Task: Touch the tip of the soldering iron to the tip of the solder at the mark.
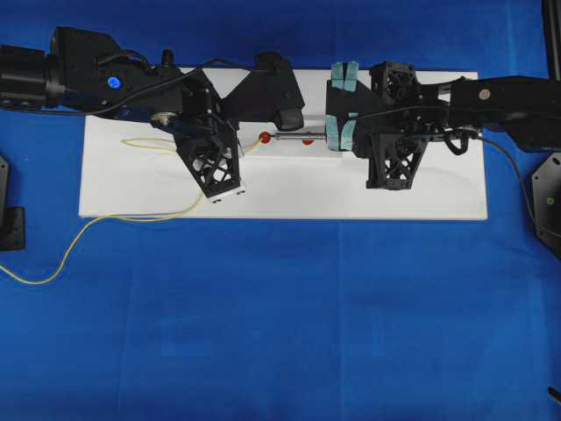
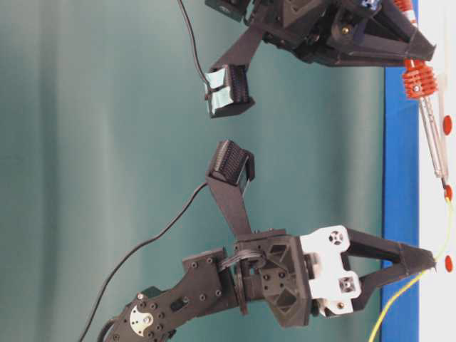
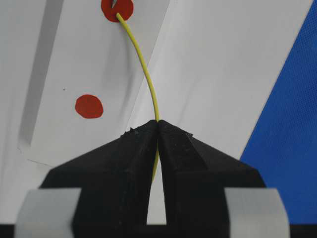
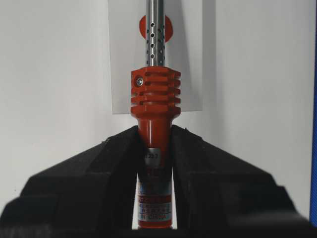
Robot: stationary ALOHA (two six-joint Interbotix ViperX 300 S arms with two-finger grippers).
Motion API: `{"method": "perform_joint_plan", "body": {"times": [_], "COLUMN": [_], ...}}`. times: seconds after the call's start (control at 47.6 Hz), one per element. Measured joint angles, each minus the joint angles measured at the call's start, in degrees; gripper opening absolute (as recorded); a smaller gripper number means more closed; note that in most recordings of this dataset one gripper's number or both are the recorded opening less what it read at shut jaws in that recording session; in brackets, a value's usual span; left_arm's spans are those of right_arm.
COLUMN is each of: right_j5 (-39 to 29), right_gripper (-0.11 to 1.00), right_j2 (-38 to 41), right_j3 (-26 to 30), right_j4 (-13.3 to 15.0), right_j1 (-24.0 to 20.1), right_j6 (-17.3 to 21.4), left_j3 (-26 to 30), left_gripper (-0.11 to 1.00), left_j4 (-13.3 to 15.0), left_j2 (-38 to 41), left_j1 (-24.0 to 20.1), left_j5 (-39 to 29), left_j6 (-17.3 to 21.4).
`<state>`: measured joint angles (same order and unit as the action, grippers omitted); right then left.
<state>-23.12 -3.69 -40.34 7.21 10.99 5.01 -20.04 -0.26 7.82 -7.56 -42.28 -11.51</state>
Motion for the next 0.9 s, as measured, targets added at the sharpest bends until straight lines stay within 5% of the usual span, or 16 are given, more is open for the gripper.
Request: {"method": "perform_joint_plan", "body": {"times": [0.904], "right_j5": [-0.09], "right_gripper": [0.06], "right_j2": [0.44], "right_j3": [0.00], "right_j4": [0.00], "right_j1": [0.09], "right_j6": [-0.18], "left_j3": [0.00], "left_gripper": [0.01], "left_j4": [0.09], "left_j2": [0.00], "left_j1": [0.00], "left_j5": [-0.09], "left_j6": [0.00]}}
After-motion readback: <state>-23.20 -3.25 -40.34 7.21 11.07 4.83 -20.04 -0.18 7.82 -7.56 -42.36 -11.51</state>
